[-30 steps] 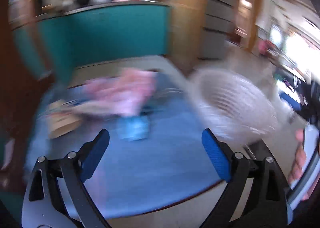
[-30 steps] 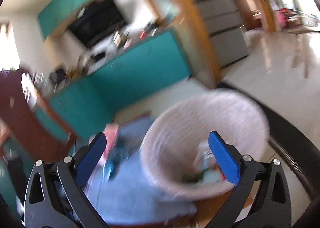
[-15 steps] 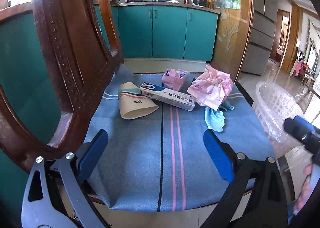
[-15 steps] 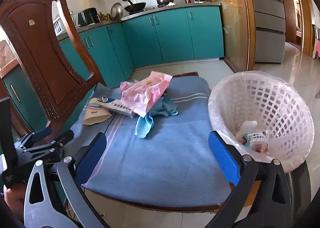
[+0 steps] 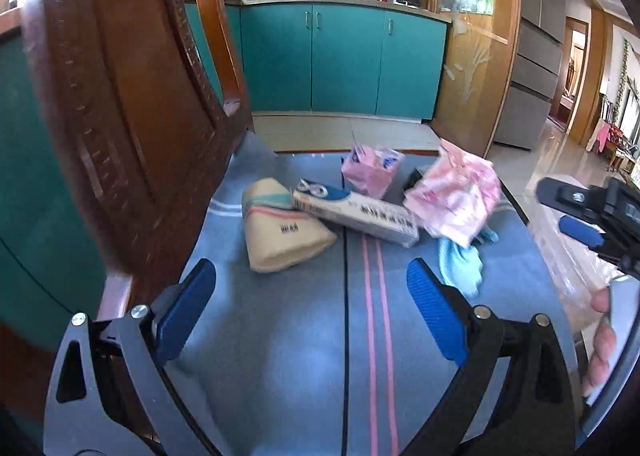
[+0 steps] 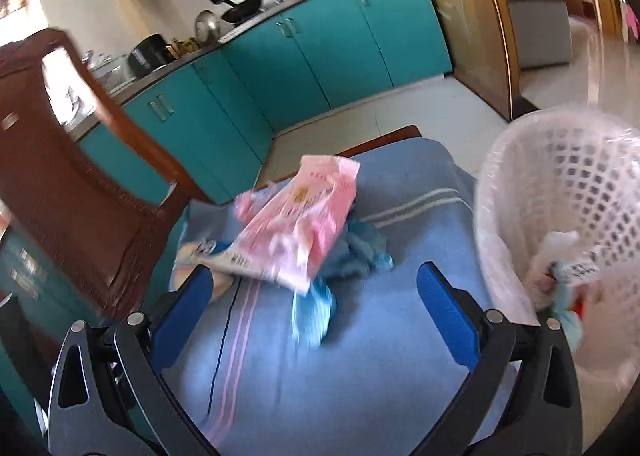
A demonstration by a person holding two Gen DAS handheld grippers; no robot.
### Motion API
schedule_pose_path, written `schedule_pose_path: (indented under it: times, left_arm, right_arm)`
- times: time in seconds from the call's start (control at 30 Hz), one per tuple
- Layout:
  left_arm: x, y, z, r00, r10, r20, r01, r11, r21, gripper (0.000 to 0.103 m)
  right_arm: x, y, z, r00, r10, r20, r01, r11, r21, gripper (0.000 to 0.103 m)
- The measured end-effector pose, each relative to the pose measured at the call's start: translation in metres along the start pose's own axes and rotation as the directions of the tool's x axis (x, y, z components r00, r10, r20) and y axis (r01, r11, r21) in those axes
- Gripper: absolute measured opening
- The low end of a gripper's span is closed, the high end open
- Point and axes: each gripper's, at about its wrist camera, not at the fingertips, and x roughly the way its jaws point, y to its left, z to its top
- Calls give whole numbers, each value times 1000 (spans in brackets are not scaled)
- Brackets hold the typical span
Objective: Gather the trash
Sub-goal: 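Grasp the pink wet-wipe packet with the right tool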
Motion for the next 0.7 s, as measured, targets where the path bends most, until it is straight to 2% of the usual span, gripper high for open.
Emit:
schedule_pose_path:
  times: [0.17, 0.27, 0.3, 0.33, 0.37, 0.4, 0.43, 0.5, 0.7]
  left_arm:
    - [40, 3, 21, 999, -33, -41, 31, 998, -62, 96]
    - [50, -4, 21, 999, -24, -30, 23, 999, -23, 96]
    - [54, -6, 20, 999, -21, -38, 20, 1000, -12, 96]
    - [57, -7, 20, 999, -25, -46, 24, 1000, -11, 96]
    - [61, -7, 18, 998, -32, -59, 32, 999, -15, 96]
    - [63, -6, 17, 997, -30, -65, 29, 999, -15, 96]
    - [65, -6, 16, 997, -26, -67, 26, 1000, -12, 96]
    - [68, -5, 14, 997, -2, -72, 2, 1000, 0, 96]
    - [76, -7, 12, 995, 41, -91, -36, 998, 54, 96]
  right_arm:
    - [51, -12, 16, 998, 23, -54, -18, 995, 101, 96]
    - [73, -15, 16, 991, 93, -93, -78, 984, 159, 86]
    - [80, -16, 16, 988, 115, -104, -97, 980, 172, 77]
    - [83, -17, 16, 986, 120, -112, -99, 980, 171, 63]
    - [84, -17, 16, 986, 125, -113, -106, 981, 161, 56]
    - [81, -18, 16, 986, 129, -109, -112, 983, 148, 43]
    - [78, -19, 17, 985, 134, -104, -118, 982, 148, 34]
    - [64, -21, 20, 984, 160, -77, -146, 977, 156, 26]
    - [17, -28, 24, 975, 223, 8, -221, 959, 176, 24]
